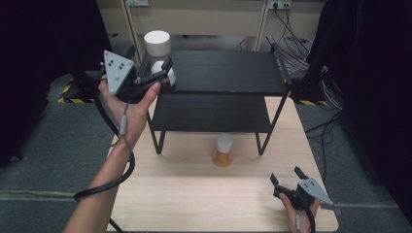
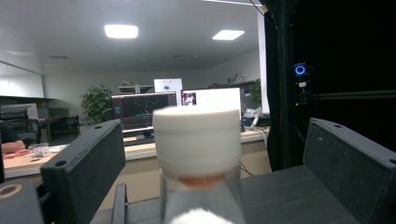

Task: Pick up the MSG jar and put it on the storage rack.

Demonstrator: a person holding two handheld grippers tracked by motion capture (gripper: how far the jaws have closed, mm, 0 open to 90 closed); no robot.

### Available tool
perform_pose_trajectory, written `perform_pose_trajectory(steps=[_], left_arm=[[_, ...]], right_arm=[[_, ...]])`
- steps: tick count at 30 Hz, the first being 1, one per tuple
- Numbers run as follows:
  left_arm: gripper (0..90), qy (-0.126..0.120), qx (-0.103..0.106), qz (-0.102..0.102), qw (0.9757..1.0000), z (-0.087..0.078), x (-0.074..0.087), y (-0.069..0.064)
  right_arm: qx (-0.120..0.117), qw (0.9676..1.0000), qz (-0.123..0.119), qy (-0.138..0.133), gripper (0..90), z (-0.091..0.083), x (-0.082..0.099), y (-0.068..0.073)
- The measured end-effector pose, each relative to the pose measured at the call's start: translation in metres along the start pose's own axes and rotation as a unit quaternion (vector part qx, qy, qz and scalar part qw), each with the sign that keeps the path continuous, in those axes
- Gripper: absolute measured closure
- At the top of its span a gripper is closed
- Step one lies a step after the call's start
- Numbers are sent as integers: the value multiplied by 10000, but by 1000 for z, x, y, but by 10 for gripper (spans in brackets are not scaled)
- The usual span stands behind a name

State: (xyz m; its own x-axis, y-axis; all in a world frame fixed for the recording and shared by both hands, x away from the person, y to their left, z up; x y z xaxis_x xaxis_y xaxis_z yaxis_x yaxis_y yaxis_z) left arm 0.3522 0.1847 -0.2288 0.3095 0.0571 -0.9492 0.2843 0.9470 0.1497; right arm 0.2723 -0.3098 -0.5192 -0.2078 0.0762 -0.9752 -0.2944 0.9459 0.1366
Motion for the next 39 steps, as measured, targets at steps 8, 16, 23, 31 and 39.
perform_pose_trajectory(steps=[8,16,23,31,39], left_arm=[[49,-18,132,15,9999,-30,21,-6],[45,-47,239,38,9997,-53,37,-14],[45,-13,274,90,9996,-70,58,-21],[42,89,199,-174,9996,-91,88,-20],[43,182,200,-360,9990,-106,108,-20]], right_arm=[[10,10000,-31,17,38,0,0,1],[19,10000,-44,17,38,0,0,1],[16,10000,-46,10,38,0,0,1],[14,10000,-67,12,38,0,0,1],[22,10000,-81,-5,38,0,0,2]])
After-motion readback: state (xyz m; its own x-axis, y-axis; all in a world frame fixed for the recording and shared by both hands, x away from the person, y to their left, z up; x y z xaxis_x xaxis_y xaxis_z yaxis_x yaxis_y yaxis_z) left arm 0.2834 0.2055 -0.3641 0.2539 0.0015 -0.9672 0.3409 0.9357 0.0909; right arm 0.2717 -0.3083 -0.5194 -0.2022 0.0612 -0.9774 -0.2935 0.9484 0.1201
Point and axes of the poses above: each handheld gripper's, and its own axes: z roughly forward along the jaws, x roughly out of its underside, y roughly to its left, the point moved 10 cm from there along z, roughly forward along the jaws, and after that the axes turned 6 degrees about z, right-handed, at the moved point
